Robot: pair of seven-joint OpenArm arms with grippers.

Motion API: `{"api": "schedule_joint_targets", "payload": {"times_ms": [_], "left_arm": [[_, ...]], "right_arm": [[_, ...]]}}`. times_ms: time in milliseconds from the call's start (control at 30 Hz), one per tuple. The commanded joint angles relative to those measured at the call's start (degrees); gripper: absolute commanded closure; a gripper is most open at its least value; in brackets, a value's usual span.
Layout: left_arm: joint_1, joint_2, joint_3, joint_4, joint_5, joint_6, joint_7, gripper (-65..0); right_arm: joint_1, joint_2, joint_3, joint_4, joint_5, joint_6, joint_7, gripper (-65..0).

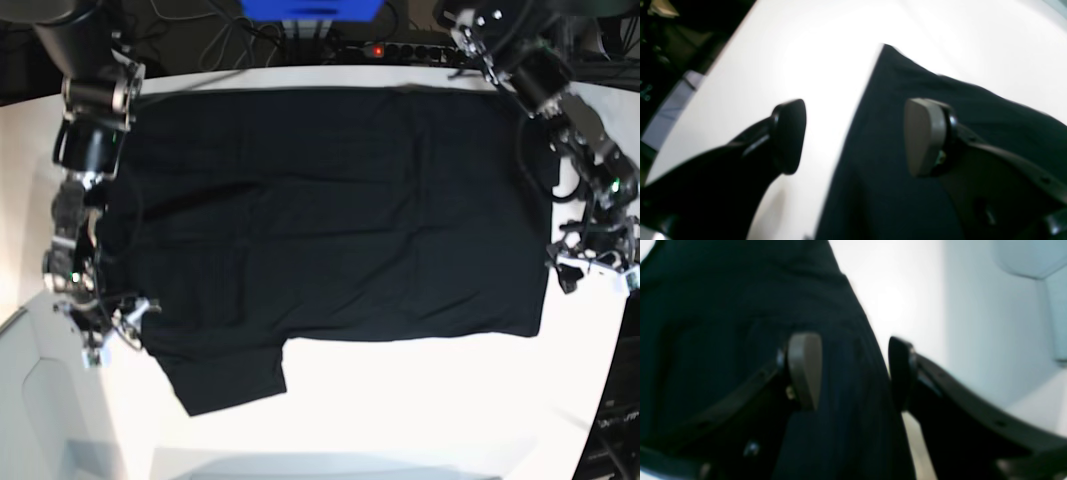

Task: Fold the T-shirt properly
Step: 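Move both grippers to the shirt's hem corners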

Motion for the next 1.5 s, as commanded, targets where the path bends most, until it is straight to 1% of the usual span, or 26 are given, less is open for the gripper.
{"api": "schedule_joint_targets", "payload": {"times_ms": [0, 67, 100, 167, 267, 333, 433, 533, 733, 833, 1000, 1100, 1200, 1300, 1333, 1400, 1467], "left_arm": [[-2.44, -0.6, 1.41, -1.62, 0.6, -0.38, -3.2, -44.2], [-4.64, -0.69, 3.44, -6.54, 3.94, -0.38, -7.78, -44.2], [-5.61, -0.69, 4.49, -8.92, 5.43, -0.38, -10.15, -44.2], [-7.1, -1.13, 6.07, -13.05, 7.72, -0.38, -13.31, -44.2], [-9.83, -1.83, 6.95, -19.29, 8.42, -0.3, -15.95, -44.2], [-12.2, -1.92, 6.86, -24.12, 8.77, -0.3, -17.53, -44.2], [-14.75, -4.2, 7.04, -30.37, 8.77, -0.3, -19.47, -44.2], [-17.48, -5.26, 7.13, -36.26, 8.77, -0.3, -21.58, -44.2], [-21.7, -8.07, 7.22, -47.33, 8.77, -0.21, -26.06, -44.2], [-23.89, -8.6, 7.22, -52.08, 8.77, -0.21, -27.91, -44.2], [-24.95, -9.3, 7.48, -56.21, 8.77, -0.21, -30.37, -44.2], [-24.86, -9.57, 12.31, -58.06, 8.68, -0.21, -30.9, -44.2], [-24.77, -9.48, 14.86, -59.99, 8.6, -0.21, -30.9, -44.2], [-24.86, -9.48, 14.86, -61.58, 8.6, -0.12, -30.98, -44.2], [-24.95, -9.48, 15.04, -61.75, 8.6, 0.76, -30.98, -44.2], [-24.95, -9.39, 15.22, -61.75, 8.68, 4.45, -30.98, -44.0], [-24.95, -9.48, 15.3, -61.75, 8.68, 6.3, -30.98, -43.5]], "right_arm": [[2.97, 0.66, 0.05, -3.21, 0.24, -0.1, 3.2, -32.9], [6.31, 0.75, -0.3, -10.68, 0.15, -0.1, 8.65, -32.9], [7.8, 1.45, -0.3, -14.37, -0.38, -0.19, 11.38, -32.9], [10.17, 1.8, -0.3, -21.05, -2.49, -0.19, 16.04, -32.9], [11.76, 1.8, -0.21, -27.91, -5.56, -0.19, 23.6, -32.9], [11.84, 1.8, -0.21, -30.28, -6.97, -0.19, 27.55, -32.9], [11.93, 0.75, -0.21, -33.53, -9.17, -0.19, 30.89, -32.9], [11.93, 0.31, -0.04, -35.64, -10.49, -0.19, 32.65, -32.9], [11.58, -0.57, -0.04, -36.44, -10.4, -0.19, 32.56, -31.4], [10.88, -0.57, -0.04, -36.44, -10.4, -0.19, 32.48, -25.6], [10.35, -0.66, -0.04, -36.44, -10.4, -0.19, 32.48, -11.0], [9.47, -0.66, -0.04, -36.44, -10.4, -0.19, 32.48, -4.1], [9.29, -0.74, -0.04, -36.44, -10.4, -0.19, 32.48, -0.3], [9.21, -0.74, -0.04, -36.44, -10.4, -0.19, 32.48, 0.0], [9.21, -0.74, -0.04, -36.44, -10.4, -0.19, 32.48, 0.0], [9.21, -0.74, -0.04, -36.44, -10.4, -0.19, 32.48, 0.0], [9.21, -0.74, -0.04, -36.44, -10.4, -0.19, 32.48, 0.0]]}}
